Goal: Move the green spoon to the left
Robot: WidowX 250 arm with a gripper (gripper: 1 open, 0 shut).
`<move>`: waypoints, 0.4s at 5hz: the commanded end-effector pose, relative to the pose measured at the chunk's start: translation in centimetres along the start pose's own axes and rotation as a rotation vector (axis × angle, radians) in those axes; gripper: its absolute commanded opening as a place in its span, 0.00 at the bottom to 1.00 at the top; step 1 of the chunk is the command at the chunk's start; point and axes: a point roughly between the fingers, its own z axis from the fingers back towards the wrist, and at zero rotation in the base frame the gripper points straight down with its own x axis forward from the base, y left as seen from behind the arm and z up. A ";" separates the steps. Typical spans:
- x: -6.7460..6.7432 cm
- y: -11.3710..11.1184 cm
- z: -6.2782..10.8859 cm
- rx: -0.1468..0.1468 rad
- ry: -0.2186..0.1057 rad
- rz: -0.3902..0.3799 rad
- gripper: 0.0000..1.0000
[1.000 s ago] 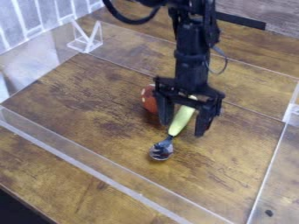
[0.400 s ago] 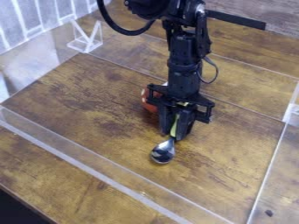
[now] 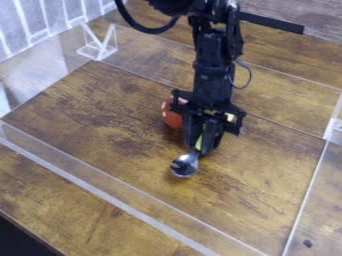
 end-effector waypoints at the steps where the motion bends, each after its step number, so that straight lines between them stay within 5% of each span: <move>1: 0.5 1.3 2.6 -0.023 -0.059 0.031 0.00; 2: 0.5 0.1 2.6 -0.035 -0.049 0.026 0.00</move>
